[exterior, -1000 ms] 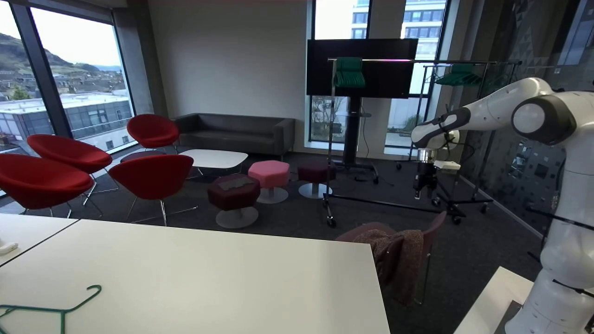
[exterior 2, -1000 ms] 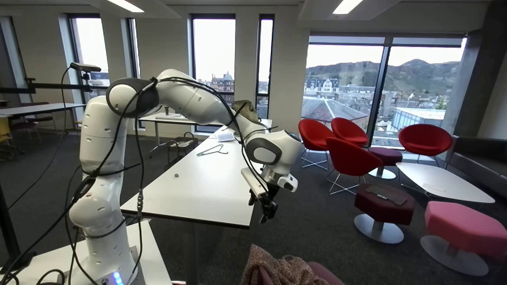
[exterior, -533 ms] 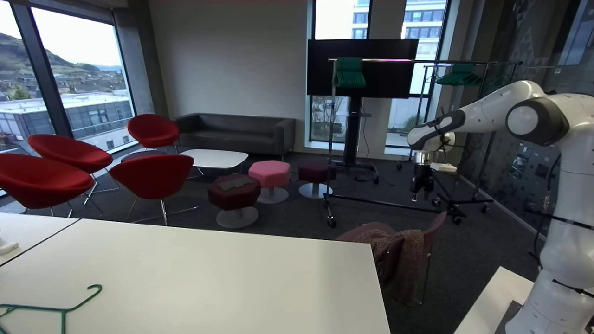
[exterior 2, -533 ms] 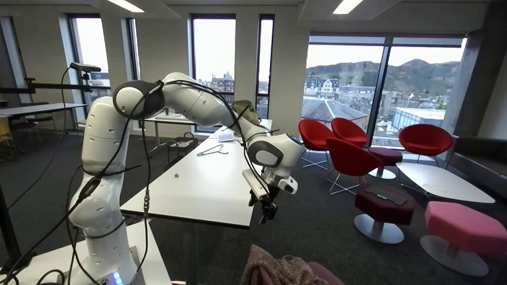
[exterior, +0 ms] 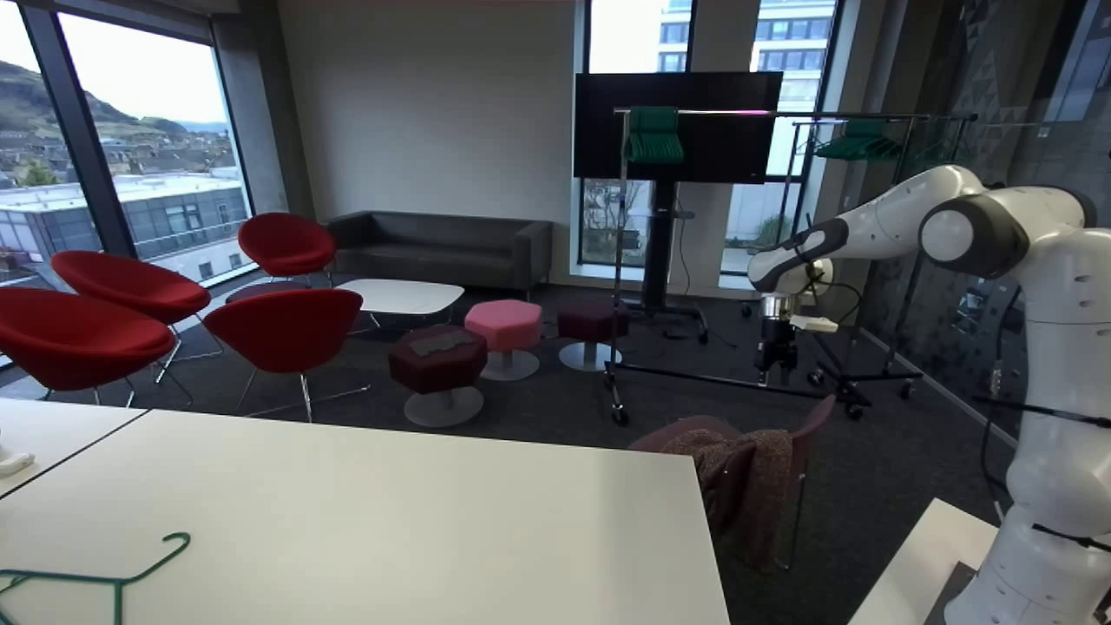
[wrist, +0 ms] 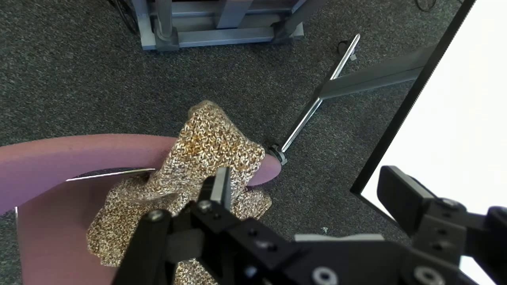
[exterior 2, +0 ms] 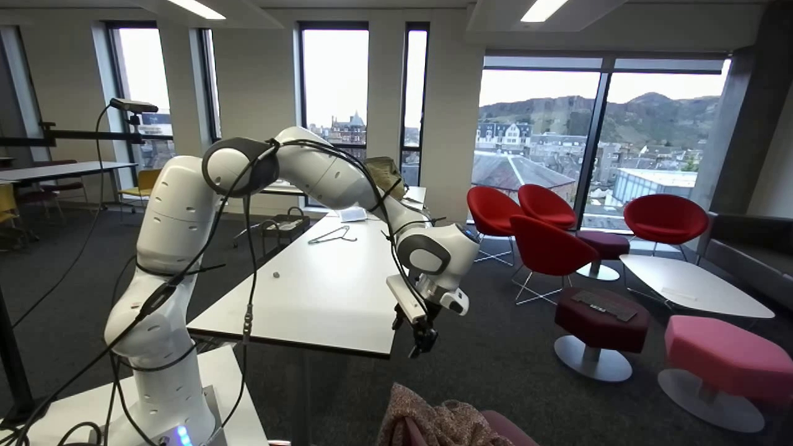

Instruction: Put the fleece blanket on the table.

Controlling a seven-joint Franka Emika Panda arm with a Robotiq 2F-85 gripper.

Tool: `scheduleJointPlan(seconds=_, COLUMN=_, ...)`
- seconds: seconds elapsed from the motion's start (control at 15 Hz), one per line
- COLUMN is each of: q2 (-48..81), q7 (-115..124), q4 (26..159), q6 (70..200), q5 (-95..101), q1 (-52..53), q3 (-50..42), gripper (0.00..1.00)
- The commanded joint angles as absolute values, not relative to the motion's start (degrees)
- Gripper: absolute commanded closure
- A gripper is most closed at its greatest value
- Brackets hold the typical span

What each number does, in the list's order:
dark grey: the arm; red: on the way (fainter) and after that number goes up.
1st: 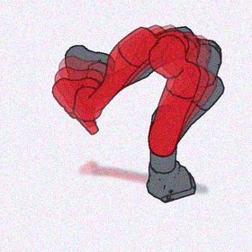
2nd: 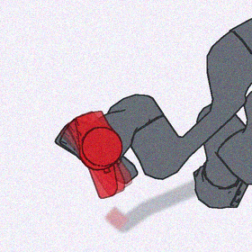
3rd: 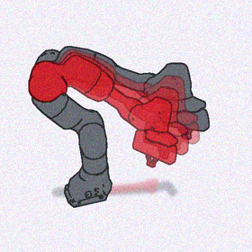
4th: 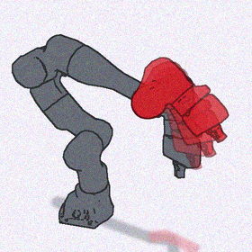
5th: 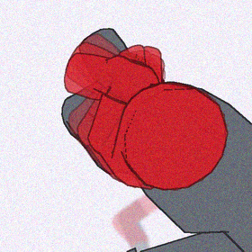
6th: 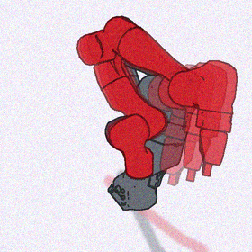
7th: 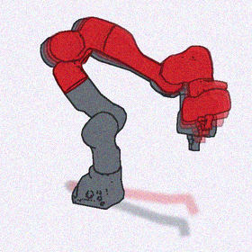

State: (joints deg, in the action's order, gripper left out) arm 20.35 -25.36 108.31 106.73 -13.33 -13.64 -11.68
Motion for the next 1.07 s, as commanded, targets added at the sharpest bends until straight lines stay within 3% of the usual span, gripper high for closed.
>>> scheduleJointPlan(seconds=0.0, q2=25.2, q7=-26.3, q4=102.9, q6=104.2, q5=-15.1, q1=-16.6, q3=-9.2, gripper=0.00)
scheduleJointPlan(seconds=1.0, q2=39.3, q7=-24.6, q4=95.7, q6=102.8, q5=-14.8, q1=-22.6, q3=-6.9, gripper=0.00)
